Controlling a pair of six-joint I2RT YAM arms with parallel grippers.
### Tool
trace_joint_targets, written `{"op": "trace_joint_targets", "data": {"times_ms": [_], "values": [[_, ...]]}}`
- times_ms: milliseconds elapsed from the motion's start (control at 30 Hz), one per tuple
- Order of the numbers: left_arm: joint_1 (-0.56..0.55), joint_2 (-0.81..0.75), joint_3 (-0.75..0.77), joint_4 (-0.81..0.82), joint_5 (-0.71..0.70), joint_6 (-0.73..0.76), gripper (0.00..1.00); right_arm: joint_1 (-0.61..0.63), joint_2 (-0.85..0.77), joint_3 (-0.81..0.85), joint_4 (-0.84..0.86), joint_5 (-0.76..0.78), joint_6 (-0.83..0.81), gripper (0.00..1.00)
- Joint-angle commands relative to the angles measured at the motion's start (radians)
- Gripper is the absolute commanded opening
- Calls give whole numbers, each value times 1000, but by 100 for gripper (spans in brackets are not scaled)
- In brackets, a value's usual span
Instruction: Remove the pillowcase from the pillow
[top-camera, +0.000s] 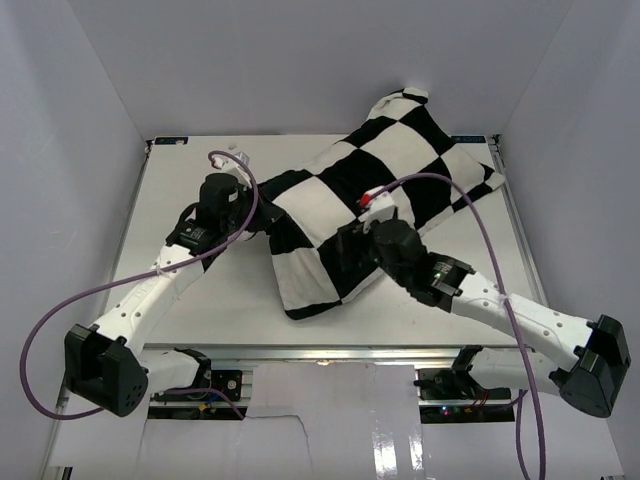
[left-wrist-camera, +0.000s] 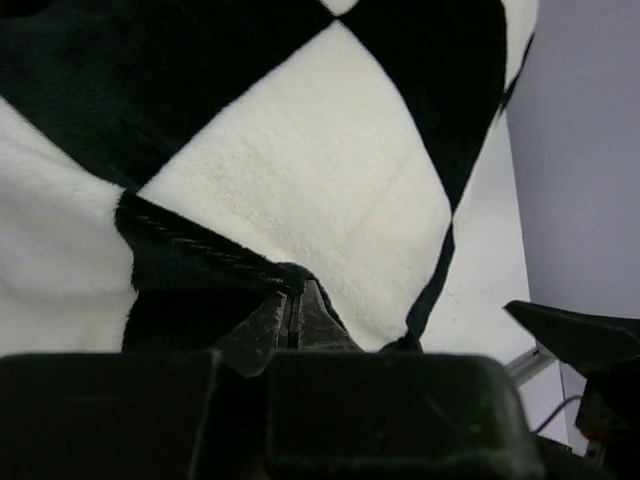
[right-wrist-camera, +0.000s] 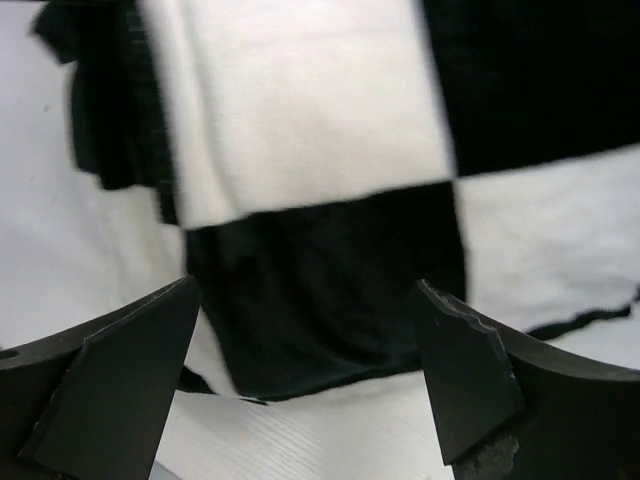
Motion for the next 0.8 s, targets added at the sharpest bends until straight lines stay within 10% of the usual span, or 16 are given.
{"op": "trace_joint_targets", "data": {"times_ms": [0,267,367,433,767], "values": [[6,-26,100,-113,-166,24,0,-165,-104,-40,-10,25,145,93],[211,66,183,-256,-255,102,0,-758,-60,-80,14,-336,225,93],[219,34,184,-273,-139,153,29,-887,3,-77,46,-434,236,94],[196,-27,170,-285,-57,164,75,-955,32,-89,95,-509,237,94],[-75,-285,-211,-223,-103,44,89,-1180,277,-78,264,-670,285,91]]}}
